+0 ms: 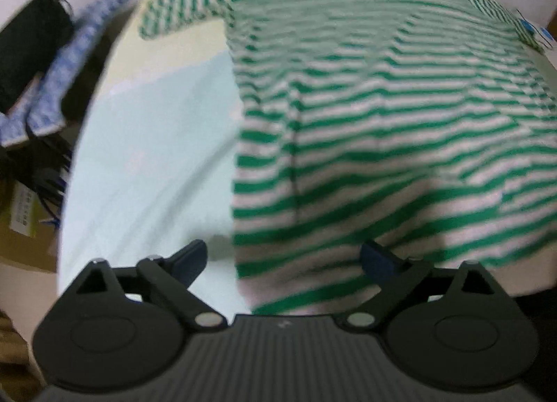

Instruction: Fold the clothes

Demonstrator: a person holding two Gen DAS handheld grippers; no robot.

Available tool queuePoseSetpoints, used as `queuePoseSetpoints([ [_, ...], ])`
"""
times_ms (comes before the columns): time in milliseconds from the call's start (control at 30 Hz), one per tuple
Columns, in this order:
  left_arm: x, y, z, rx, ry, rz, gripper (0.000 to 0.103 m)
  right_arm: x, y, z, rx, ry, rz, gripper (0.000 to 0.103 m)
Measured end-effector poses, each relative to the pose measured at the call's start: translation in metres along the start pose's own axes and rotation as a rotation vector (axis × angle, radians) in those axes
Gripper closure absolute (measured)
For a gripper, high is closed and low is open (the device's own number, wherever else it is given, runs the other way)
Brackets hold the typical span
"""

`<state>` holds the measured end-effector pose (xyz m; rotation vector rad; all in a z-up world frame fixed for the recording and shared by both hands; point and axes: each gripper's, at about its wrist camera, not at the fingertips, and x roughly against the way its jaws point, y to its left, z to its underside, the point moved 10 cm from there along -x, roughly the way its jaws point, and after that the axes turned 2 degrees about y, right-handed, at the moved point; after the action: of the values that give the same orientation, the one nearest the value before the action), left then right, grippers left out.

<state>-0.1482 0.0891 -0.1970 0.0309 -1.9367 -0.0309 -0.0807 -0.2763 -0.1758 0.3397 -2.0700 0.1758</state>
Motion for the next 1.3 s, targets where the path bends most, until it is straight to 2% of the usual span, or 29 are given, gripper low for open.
queuePoseSetpoints([
  [100,-0.003,-0.001,0.004,0.004,0.025,0.026,0.001,0.0,0.001,0.005,-0.024,-0.013,-0.009,0.048],
  [167,-0.004,-0.003,0.003,0.012,0.023,0.038,0.003,0.001,0.003,0.007,-0.027,-0.025,-0.01,0.052],
  [233,-0.003,-0.005,0.003,0.03,0.009,0.061,0.009,0.003,0.01,0.006,-0.003,-0.044,-0.025,0.08],
  [333,0.006,-0.014,0.002,0.011,-0.027,0.089,0.04,0.004,0.006,0.003,-0.069,-0.041,-0.067,0.094],
  [400,0.013,-0.019,0.001,-0.004,-0.045,0.077,0.079,0.004,-0.003,0.002,-0.17,-0.013,-0.132,0.096],
  [467,0.018,-0.02,0.0,-0.008,-0.058,0.061,0.088,0.004,-0.007,0.003,-0.224,0.031,-0.189,0.097],
  [567,0.029,-0.015,0.001,0.036,-0.076,0.079,0.091,0.009,-0.01,0.006,-0.211,0.083,-0.228,0.097],
  [633,0.04,-0.01,0.002,0.043,-0.091,0.079,0.101,0.014,-0.012,0.008,-0.191,0.113,-0.247,0.098],
  [867,0.054,0.002,0.011,0.075,-0.092,0.094,0.1,0.025,-0.019,0.013,-0.071,0.185,-0.244,0.098],
  [1000,0.032,0.01,0.026,0.033,-0.033,0.009,0.103,0.019,-0.021,0.014,-0.028,0.203,-0.219,0.098],
  [1067,0.029,0.022,0.027,0.036,-0.025,-0.029,0.103,0.016,-0.021,0.014,-0.007,0.206,-0.192,0.094],
  [1100,0.031,0.029,0.025,0.044,-0.028,-0.041,0.103,0.017,-0.021,0.013,0.006,0.209,-0.19,0.088],
  [1133,0.033,0.035,0.023,0.049,-0.034,-0.053,0.103,0.021,-0.021,0.011,0.021,0.206,-0.192,0.077],
  [1200,0.044,0.04,0.014,0.015,-0.066,-0.077,0.103,0.03,-0.023,0.004,0.048,0.18,-0.182,0.065],
  [1233,0.05,0.041,0.009,-0.008,-0.081,-0.087,0.1,0.034,-0.025,-0.001,0.061,0.157,-0.168,0.065],
  [1267,0.055,0.042,0.004,-0.032,-0.096,-0.097,0.088,0.038,-0.025,-0.009,0.059,0.127,-0.163,0.065],
  [1300,0.057,0.04,-0.002,-0.053,-0.109,-0.106,0.085,0.041,-0.023,-0.018,0.048,0.092,-0.175,0.065],
])
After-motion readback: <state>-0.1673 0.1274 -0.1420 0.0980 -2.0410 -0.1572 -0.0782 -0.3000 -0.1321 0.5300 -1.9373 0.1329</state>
